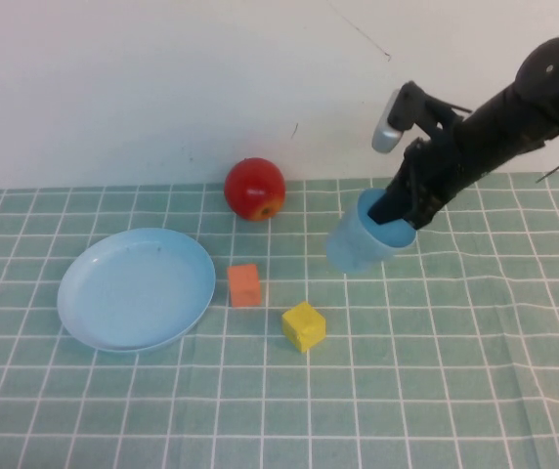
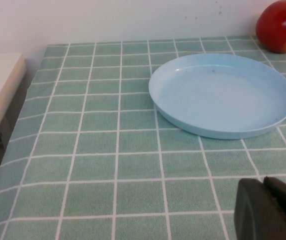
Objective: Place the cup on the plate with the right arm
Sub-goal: Pick up the cup from the table, then place the cup on the plate
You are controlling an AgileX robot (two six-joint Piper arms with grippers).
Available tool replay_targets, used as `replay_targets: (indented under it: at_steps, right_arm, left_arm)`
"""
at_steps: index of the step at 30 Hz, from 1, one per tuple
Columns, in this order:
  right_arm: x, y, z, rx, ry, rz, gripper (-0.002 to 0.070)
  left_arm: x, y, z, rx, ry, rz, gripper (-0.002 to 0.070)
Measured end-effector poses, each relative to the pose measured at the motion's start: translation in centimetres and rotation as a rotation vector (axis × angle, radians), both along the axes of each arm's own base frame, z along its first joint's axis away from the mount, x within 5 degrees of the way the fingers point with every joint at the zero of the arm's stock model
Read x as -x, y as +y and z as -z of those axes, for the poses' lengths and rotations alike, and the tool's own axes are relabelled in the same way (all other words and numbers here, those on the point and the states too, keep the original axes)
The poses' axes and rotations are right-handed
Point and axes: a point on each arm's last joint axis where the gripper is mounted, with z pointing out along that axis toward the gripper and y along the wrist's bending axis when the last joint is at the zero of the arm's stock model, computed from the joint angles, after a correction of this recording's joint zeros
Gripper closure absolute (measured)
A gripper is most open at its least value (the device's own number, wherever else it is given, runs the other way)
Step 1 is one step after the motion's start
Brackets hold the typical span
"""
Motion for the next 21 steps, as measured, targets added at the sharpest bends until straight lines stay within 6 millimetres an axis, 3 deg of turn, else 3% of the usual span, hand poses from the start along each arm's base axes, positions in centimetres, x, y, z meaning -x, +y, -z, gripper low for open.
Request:
replay_targets:
  at_steps: [5, 11, 15, 21]
  right_arm:
    - [-0.6, 2.2, -4.1, -0.065, -0.033, 0.067, 0.0657]
    - [1.9, 9.3, -7.7, -0.051, -0.115, -0.011, 0.0658]
    - [4.3, 14.3, -8.0, -0.022, -0.16, -0.078, 0.0658]
    - [6.2, 19.9, -5.5, -0.001, -0.245, -0.138, 0.0658]
  left_arm:
    - [0.0, 0.0, 0.0, 0.0, 0.0, 0.0, 0.0678]
    - [0.0, 0.0, 0.0, 0.0, 0.0, 0.0, 0.0678]
    - [0.0, 0.0, 0.0, 0.0, 0.0, 0.0, 0.0678]
    - [0.0, 0.0, 0.0, 0.0, 0.0, -0.002, 0.0678]
